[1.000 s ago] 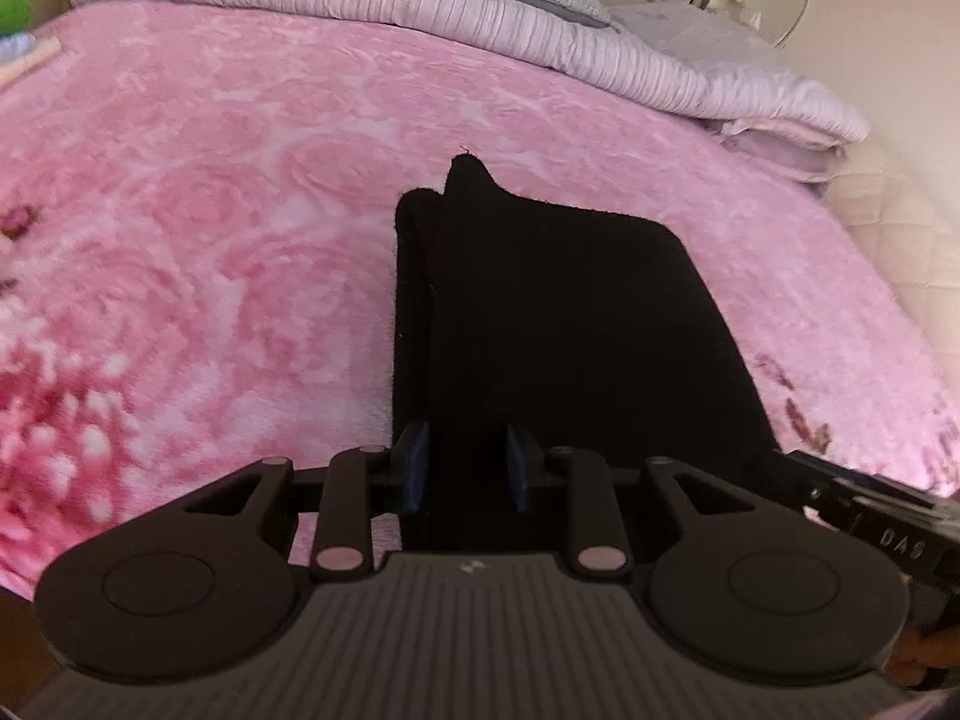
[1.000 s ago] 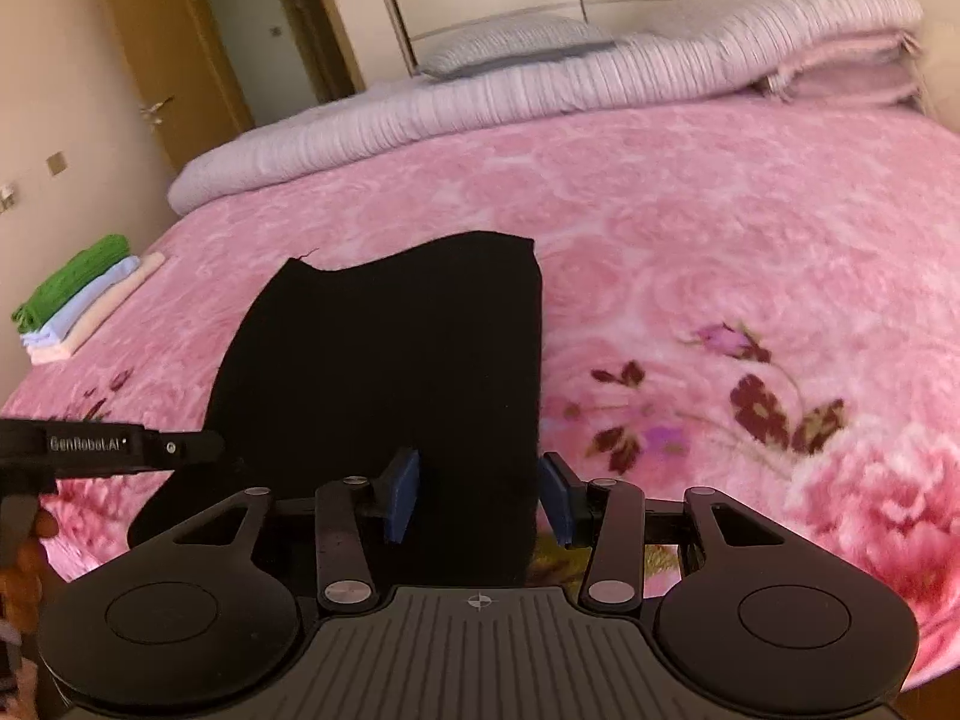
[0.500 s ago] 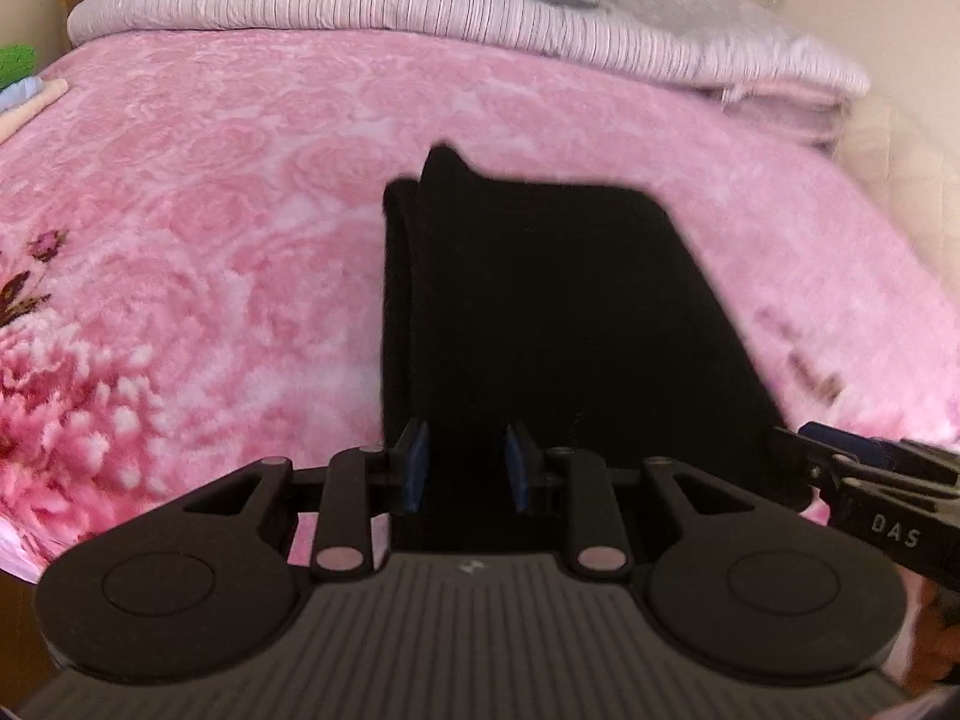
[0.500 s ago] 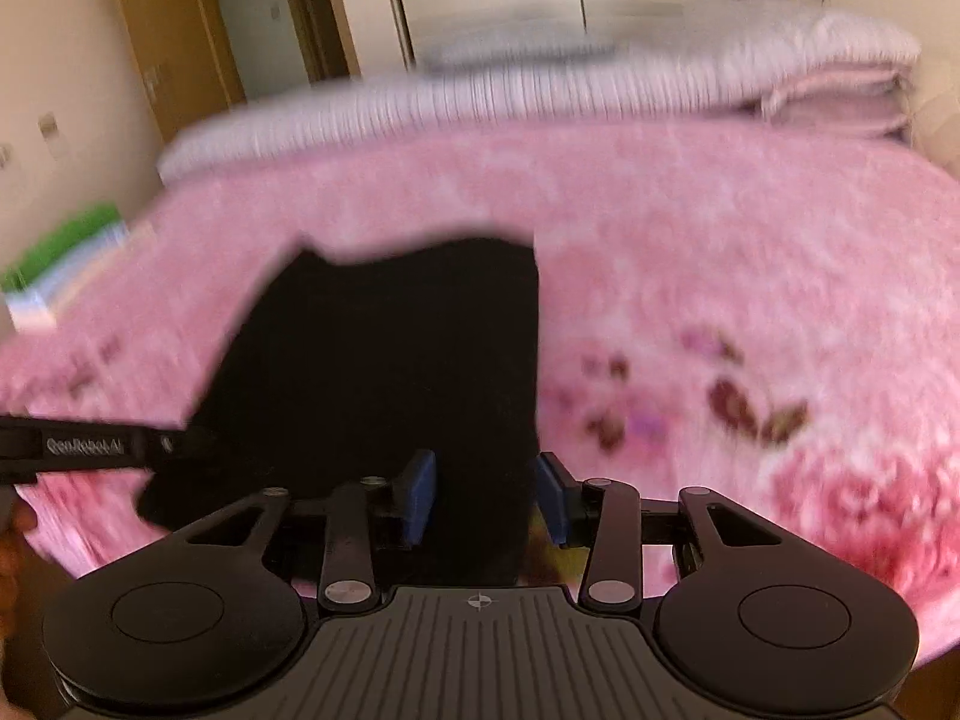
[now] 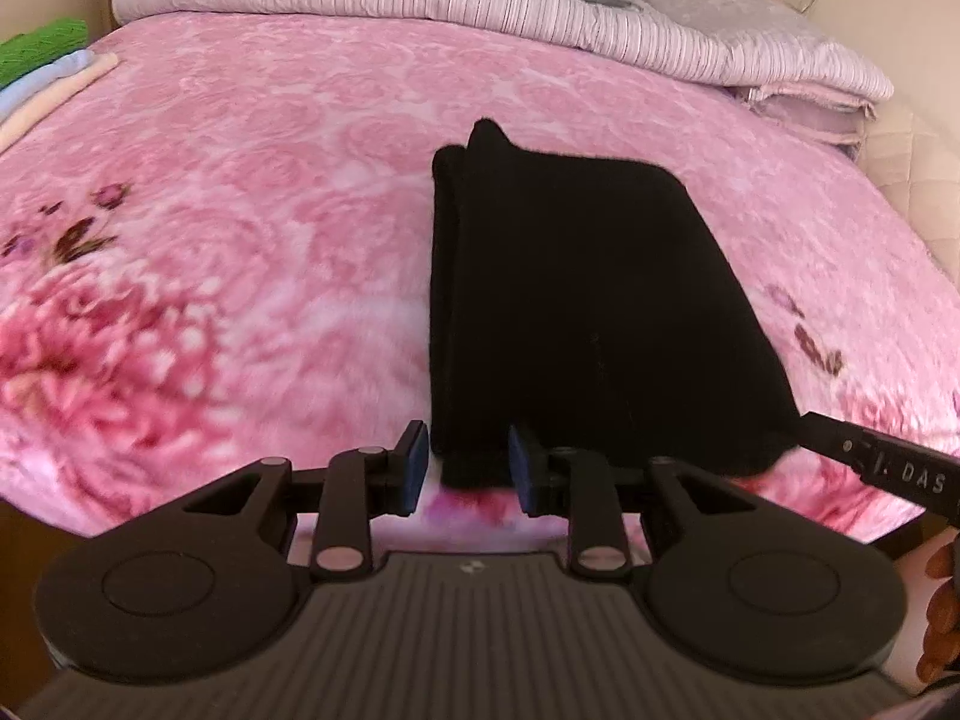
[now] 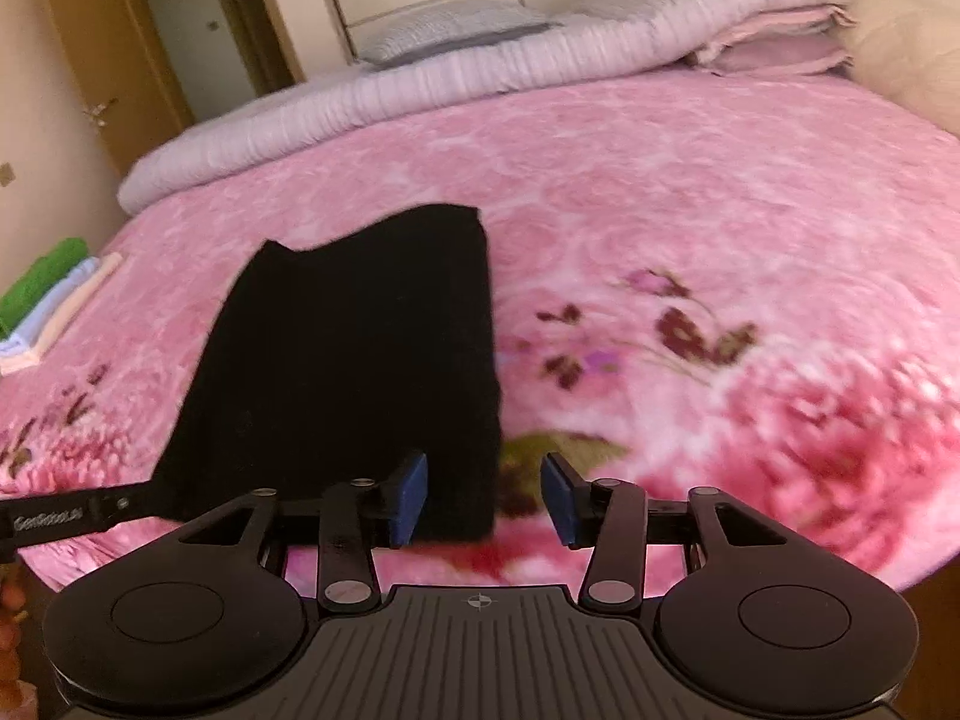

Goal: Fold clothes
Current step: 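Lay the folded black garment flat and open both grippers, then close both grippers on the folded black garment's edge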

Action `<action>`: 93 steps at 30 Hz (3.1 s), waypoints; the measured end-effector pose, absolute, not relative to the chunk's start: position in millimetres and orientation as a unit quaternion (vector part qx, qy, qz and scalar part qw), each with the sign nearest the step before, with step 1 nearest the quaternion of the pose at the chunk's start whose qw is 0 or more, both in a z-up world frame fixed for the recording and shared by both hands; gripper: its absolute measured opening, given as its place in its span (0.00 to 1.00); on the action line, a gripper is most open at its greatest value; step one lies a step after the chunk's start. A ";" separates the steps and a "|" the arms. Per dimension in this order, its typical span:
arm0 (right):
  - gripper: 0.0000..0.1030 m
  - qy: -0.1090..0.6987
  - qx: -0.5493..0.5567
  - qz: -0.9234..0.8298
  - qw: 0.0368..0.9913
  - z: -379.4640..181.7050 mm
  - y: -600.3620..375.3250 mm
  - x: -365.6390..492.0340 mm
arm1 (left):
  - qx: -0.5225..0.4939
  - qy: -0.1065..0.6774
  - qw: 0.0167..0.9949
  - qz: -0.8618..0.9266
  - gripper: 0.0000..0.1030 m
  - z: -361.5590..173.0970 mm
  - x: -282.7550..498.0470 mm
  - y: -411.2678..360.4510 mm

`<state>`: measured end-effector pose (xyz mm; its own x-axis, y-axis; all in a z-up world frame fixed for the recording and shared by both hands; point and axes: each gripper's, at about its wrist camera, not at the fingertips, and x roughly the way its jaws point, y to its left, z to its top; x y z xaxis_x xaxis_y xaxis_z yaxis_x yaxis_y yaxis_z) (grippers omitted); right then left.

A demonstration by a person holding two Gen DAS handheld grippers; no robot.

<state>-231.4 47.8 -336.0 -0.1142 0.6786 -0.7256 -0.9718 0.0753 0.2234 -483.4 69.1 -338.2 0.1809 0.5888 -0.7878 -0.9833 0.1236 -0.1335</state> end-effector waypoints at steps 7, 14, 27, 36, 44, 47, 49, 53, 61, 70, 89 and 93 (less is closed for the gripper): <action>0.46 0.359 -0.204 0.641 0.647 -319.9 32.0 -238.5 | -0.317 0.313 0.683 0.579 0.28 -327.3 -473.4 41.0; 0.47 0.332 -0.209 0.650 0.651 -308.3 18.5 -249.6 | -0.296 0.317 0.689 0.582 0.32 -316.5 -465.2 28.0; 0.47 0.327 -0.256 0.624 0.662 -327.4 8.0 -253.3 | -0.314 0.321 0.690 0.568 0.34 -338.0 -467.1 17.9; 0.47 0.312 -0.266 0.632 0.657 -327.3 9.7 -260.9 | -0.321 0.311 0.688 0.571 0.35 -337.3 -474.6 18.5; 0.47 0.306 -0.269 0.634 0.657 -325.9 10.7 -263.4 | -0.325 0.306 0.691 0.569 0.36 -337.1 -478.5 17.4; 0.47 0.303 -0.271 0.637 0.655 -324.9 10.3 -265.5 | -0.326 0.302 0.691 0.570 0.36 -336.9 -482.0 16.6; 0.47 0.299 -0.270 0.639 0.655 -322.6 10.0 -266.4 | -0.328 0.298 0.693 0.569 0.36 -336.3 -485.4 16.7; 0.48 0.309 -0.239 0.651 0.651 -316.4 9.8 -253.2 | -0.343 0.274 0.701 0.563 0.38 -333.2 -495.8 20.7; 0.56 0.539 0.020 0.632 0.557 -336.7 17.9 -155.4 | -0.463 0.164 0.703 0.514 0.46 -338.4 -540.1 49.4; 0.80 0.637 0.120 0.570 0.505 -379.5 37.0 -119.1 | -0.562 0.072 0.664 0.488 0.54 -373.9 -576.3 92.1; 0.80 0.610 0.026 0.631 0.478 -398.0 112.2 -130.6 | -0.627 0.035 0.656 0.418 0.55 -425.9 -575.9 168.4; 0.80 0.611 0.027 0.634 0.472 -399.4 120.1 -127.2 | -0.631 0.033 0.659 0.409 0.55 -429.0 -574.4 173.3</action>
<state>-127.2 120.1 -399.4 -0.5527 0.6316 -0.5437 -0.5665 0.1937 0.8010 -574.4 173.3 -429.0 0.6636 0.4967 -0.5594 -0.5803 -0.1300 -0.8039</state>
